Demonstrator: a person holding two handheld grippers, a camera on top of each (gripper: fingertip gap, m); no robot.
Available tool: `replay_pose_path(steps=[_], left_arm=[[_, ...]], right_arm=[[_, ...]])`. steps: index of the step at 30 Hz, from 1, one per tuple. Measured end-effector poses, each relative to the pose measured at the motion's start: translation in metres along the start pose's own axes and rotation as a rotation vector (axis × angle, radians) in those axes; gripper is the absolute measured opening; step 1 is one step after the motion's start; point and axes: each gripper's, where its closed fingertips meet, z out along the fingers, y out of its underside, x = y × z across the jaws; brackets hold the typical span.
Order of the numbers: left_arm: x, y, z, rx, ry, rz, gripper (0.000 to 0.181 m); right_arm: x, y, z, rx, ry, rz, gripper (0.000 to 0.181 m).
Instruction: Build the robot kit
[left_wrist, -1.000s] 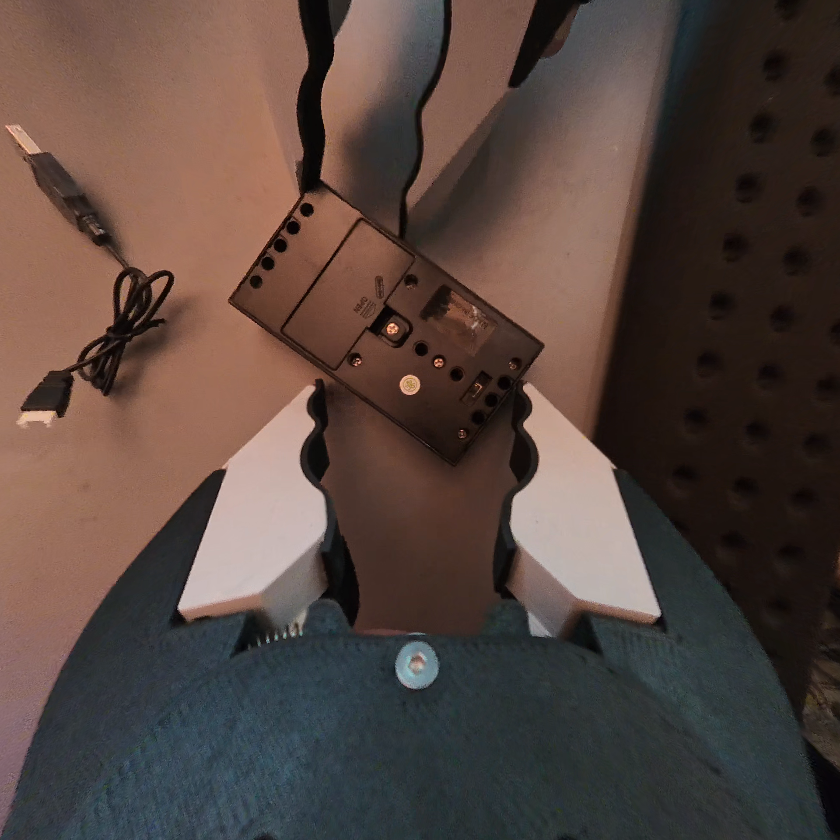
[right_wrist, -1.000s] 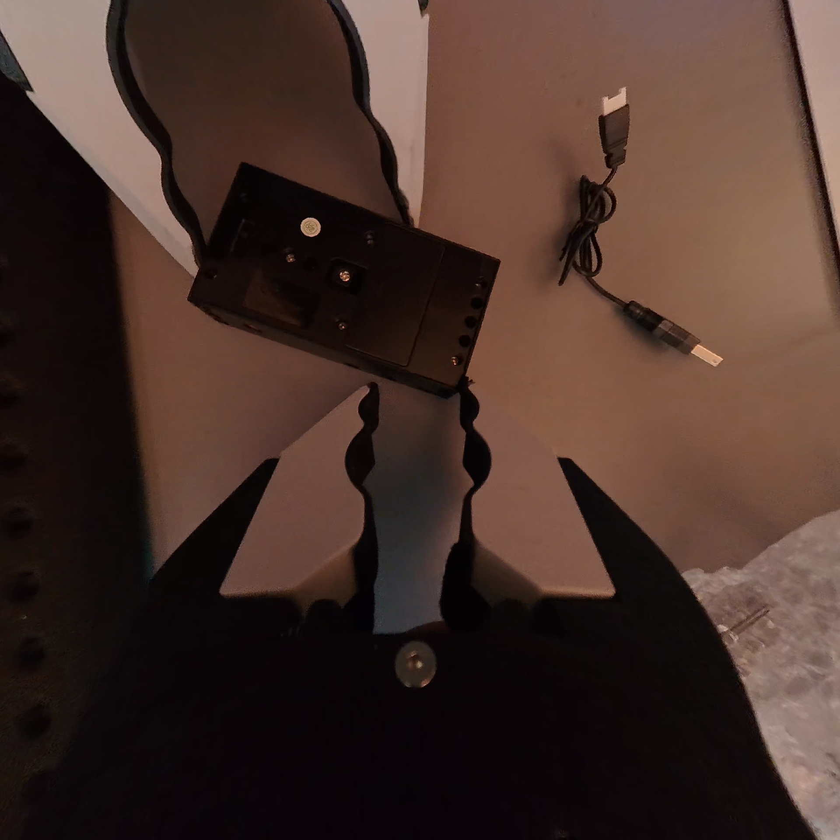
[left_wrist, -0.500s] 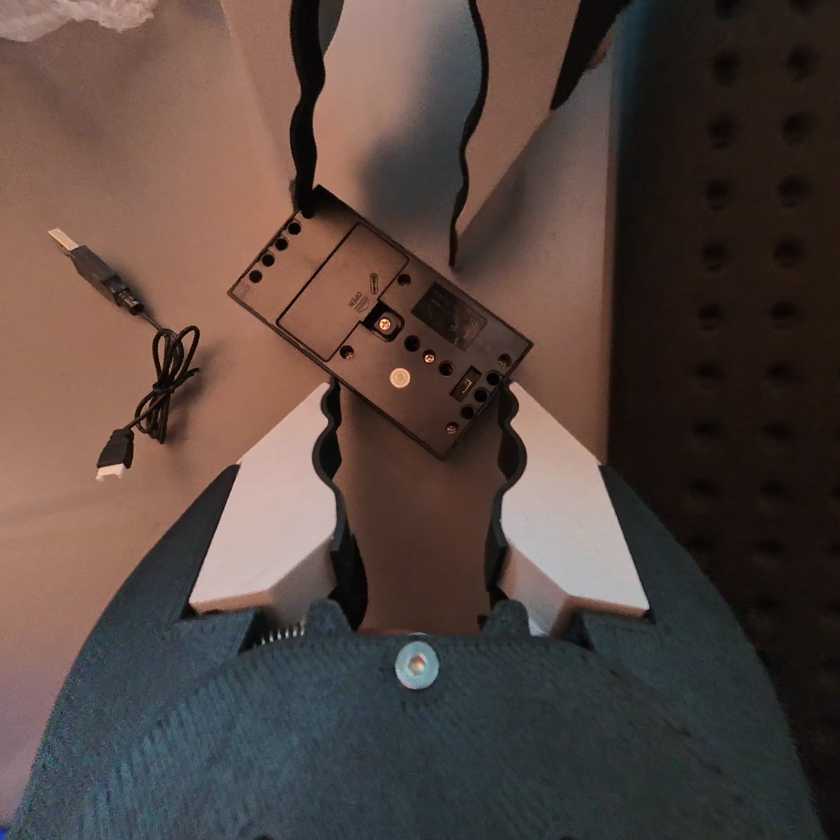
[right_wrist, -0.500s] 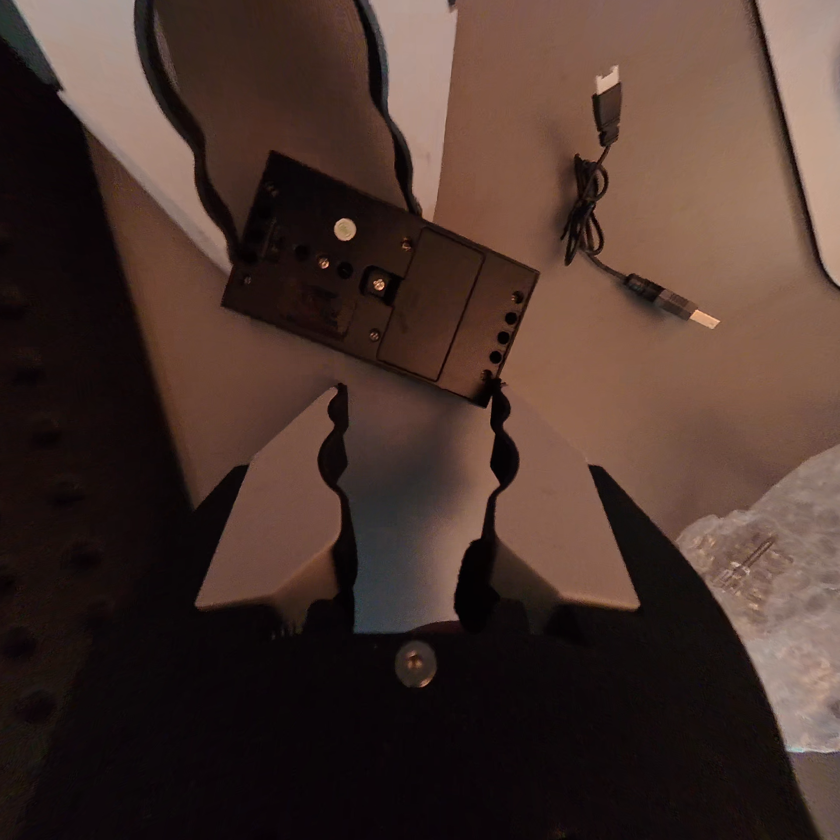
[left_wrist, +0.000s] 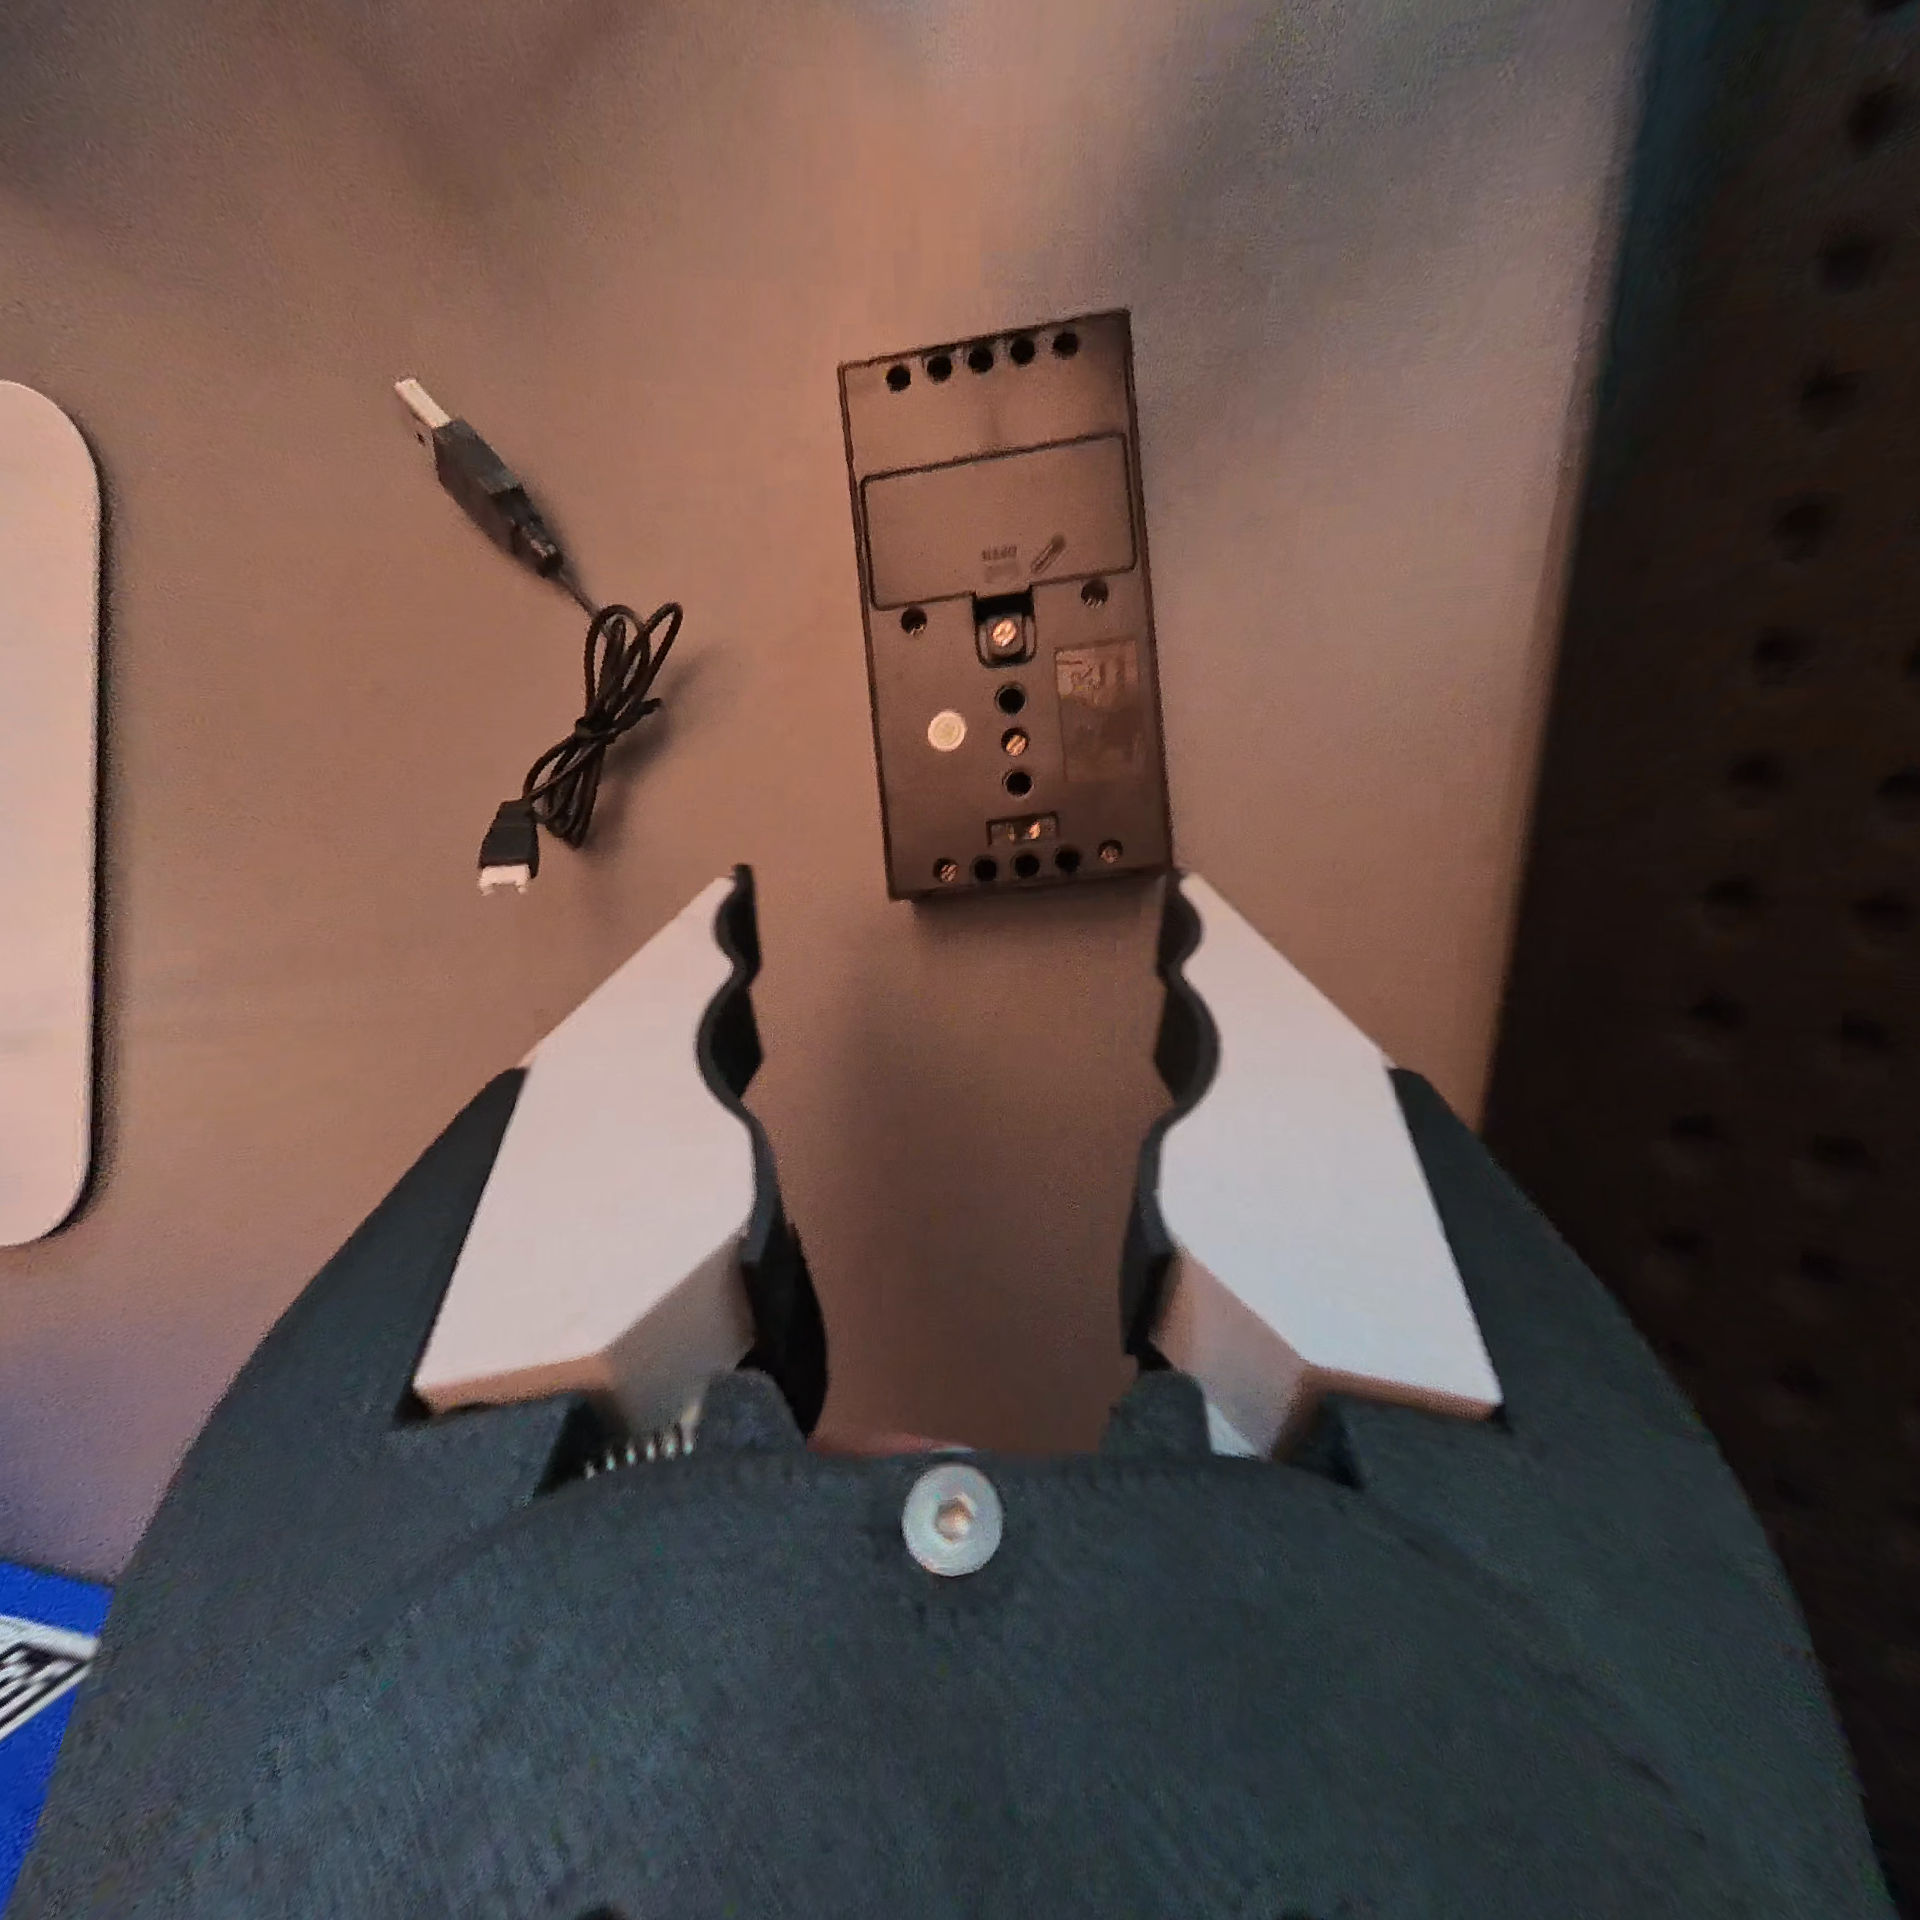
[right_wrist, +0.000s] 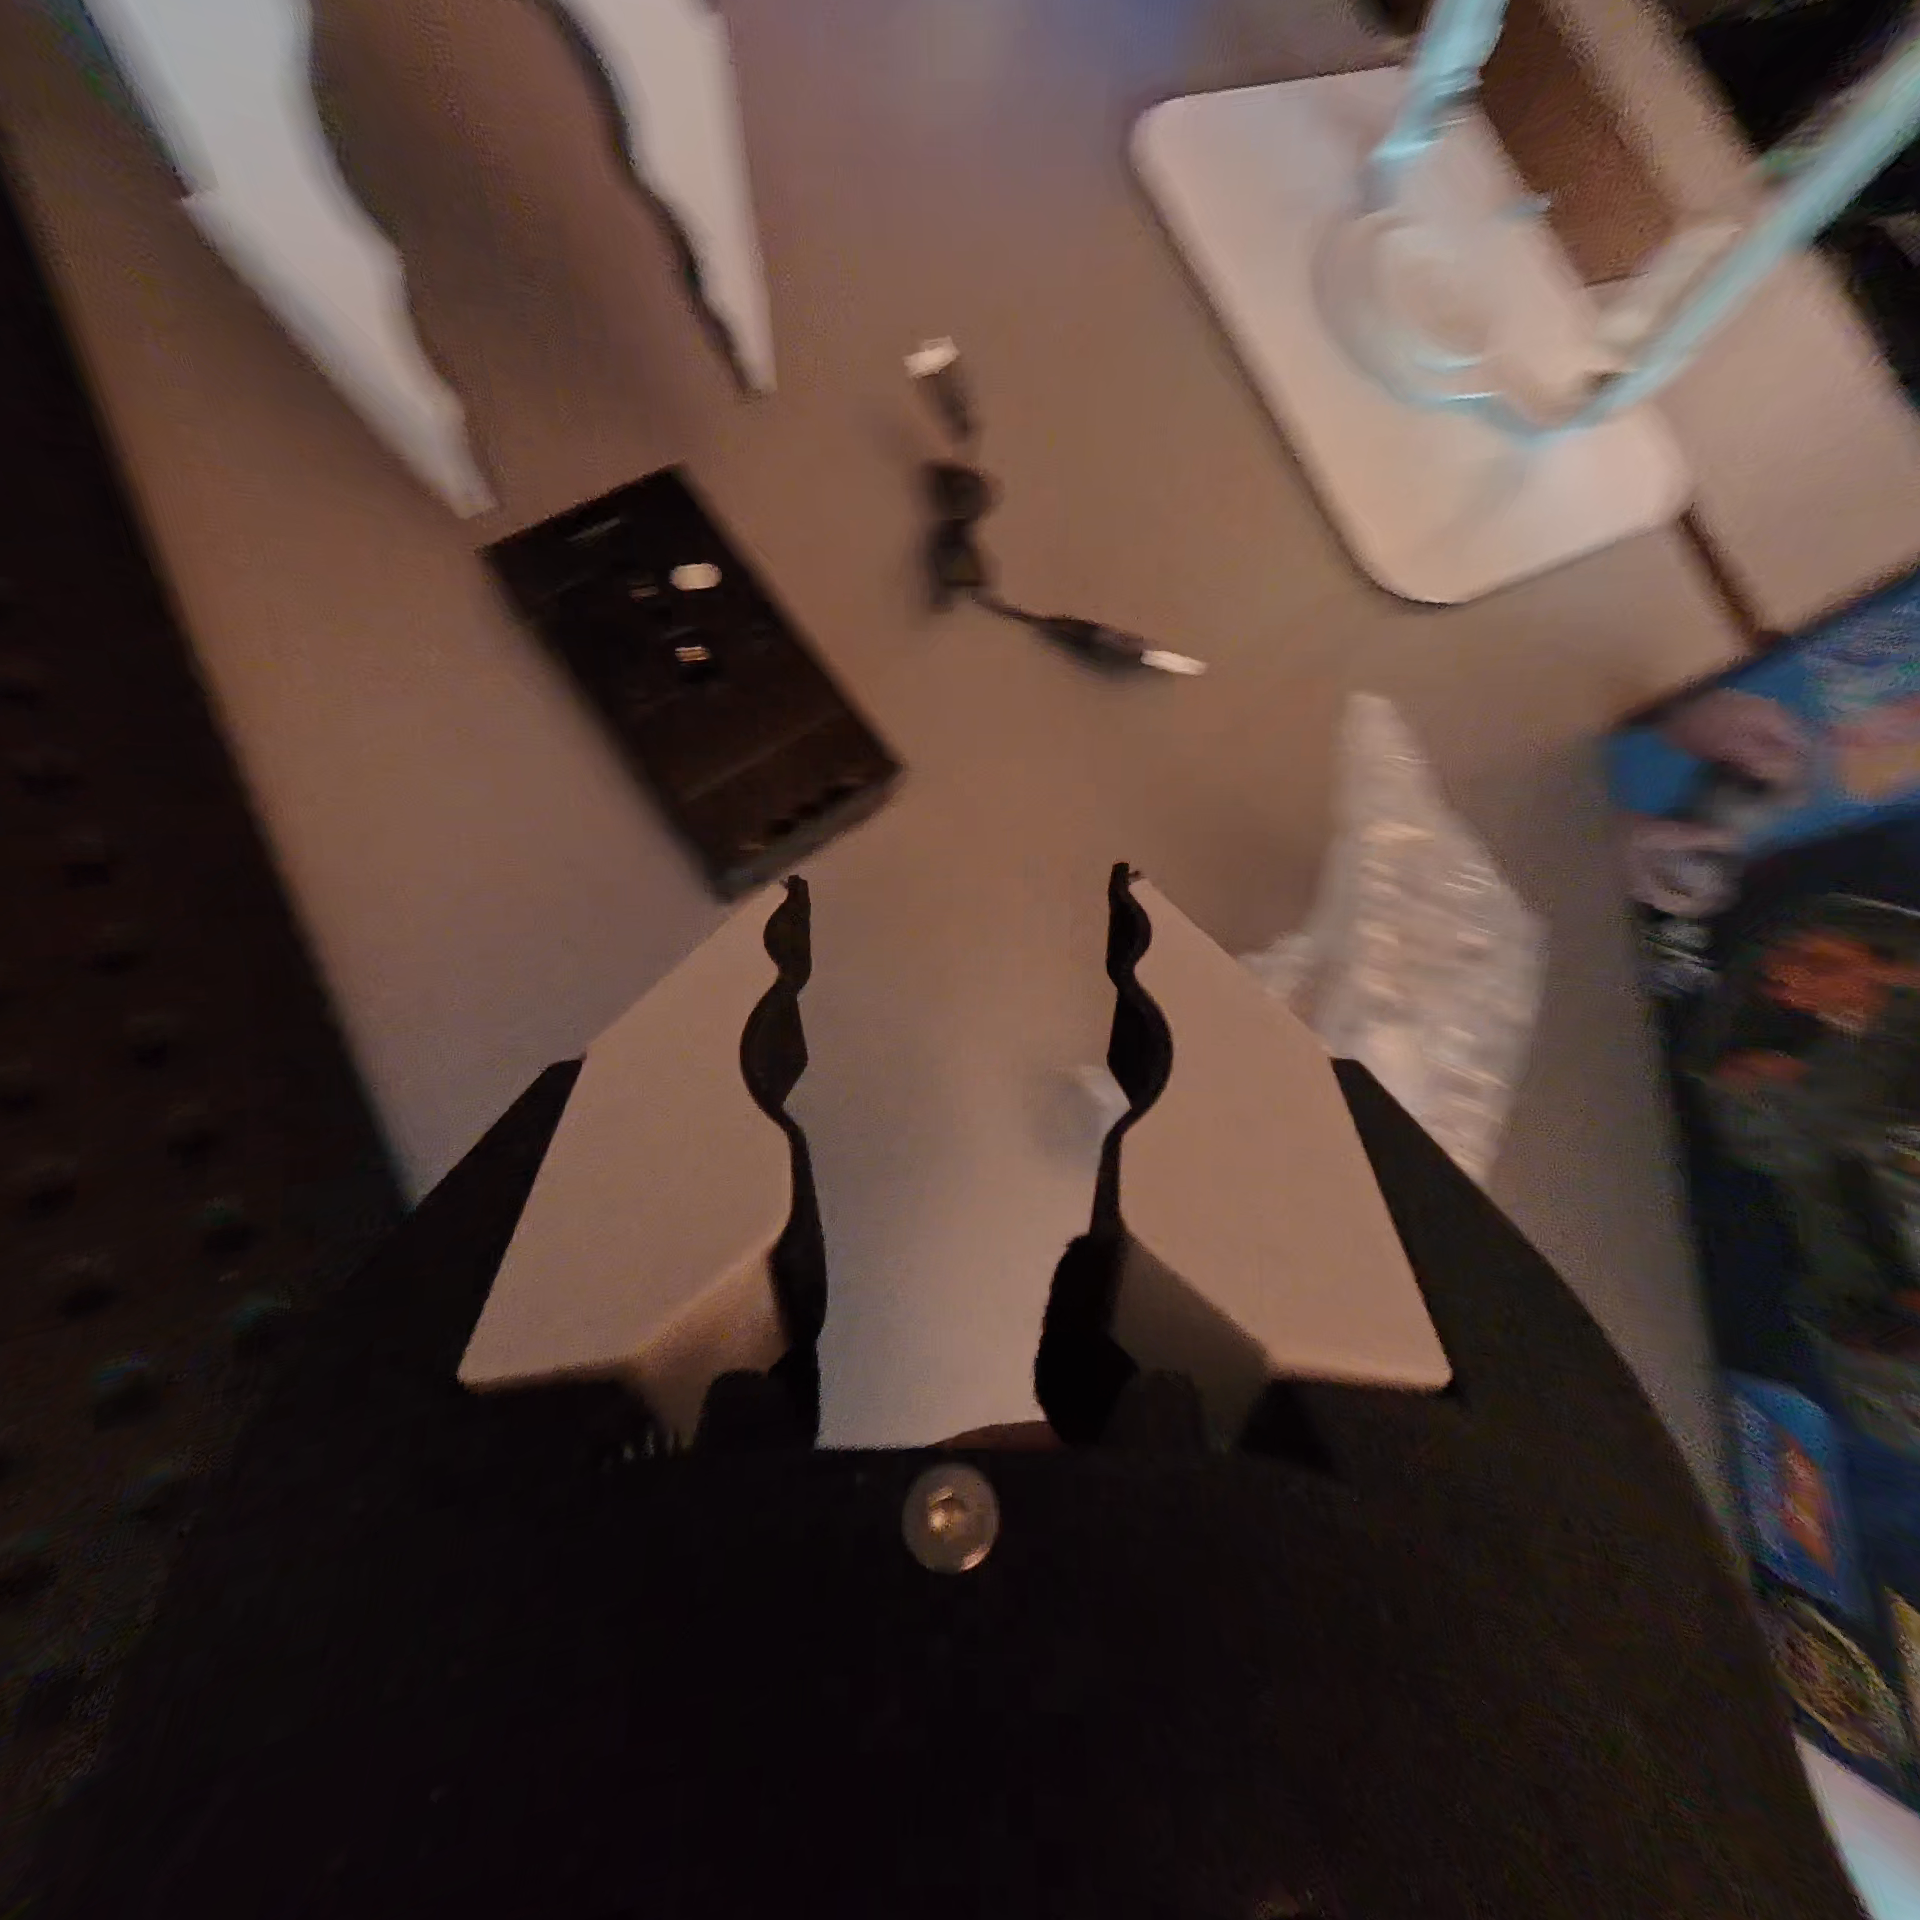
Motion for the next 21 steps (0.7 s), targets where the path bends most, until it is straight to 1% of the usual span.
replay_pose_path(steps=[1,2,4,5,6,7,9,10,13,17,21], left_arm=[[0.003,-0.002,0.004,-0.001,-0.007,0.002,0.080],[0.005,-0.002,0.009,-0.012,-0.027,0.013,0.079],[0.010,0.003,0.021,-0.060,-0.036,0.029,0.075],[0.012,0.004,0.026,-0.068,-0.035,0.036,0.069],[0.014,-0.001,0.027,-0.034,-0.018,0.022,0.061],[0.013,-0.001,0.027,-0.029,-0.014,0.017,0.061],[0.010,0.001,0.027,-0.035,-0.026,0.023,0.061],[0.009,0.001,0.027,-0.036,-0.030,0.025,0.061],[0.008,0.003,0.025,-0.037,-0.038,0.027,0.065],[0.007,-0.007,0.021,0.009,-0.029,0.017,0.073],[0.009,-0.012,0.020,0.015,-0.014,0.030,0.081]], right_arm=[[0.022,0.002,-0.005,-0.002,0.088,0.002,0.059],[0.039,0.008,-0.008,-0.022,0.152,0.000,0.062],[0.057,0.026,-0.002,-0.088,0.178,0.021,0.067],[0.066,0.037,0.004,-0.125,0.186,0.036,0.066],[0.072,0.049,0.011,-0.166,0.187,0.051,0.058],[0.076,0.059,0.018,-0.195,0.184,0.059,0.045],[0.080,0.071,0.028,-0.204,0.169,0.063,0.015],[0.081,0.073,0.030,-0.200,0.152,0.074,0.007],[0.084,0.063,0.021,-0.105,0.080,0.185,0.000],[0.088,0.047,0.000,0.022,-0.050,0.326,0.000],[0.093,0.031,-0.030,0.116,-0.114,0.365,0.000]])
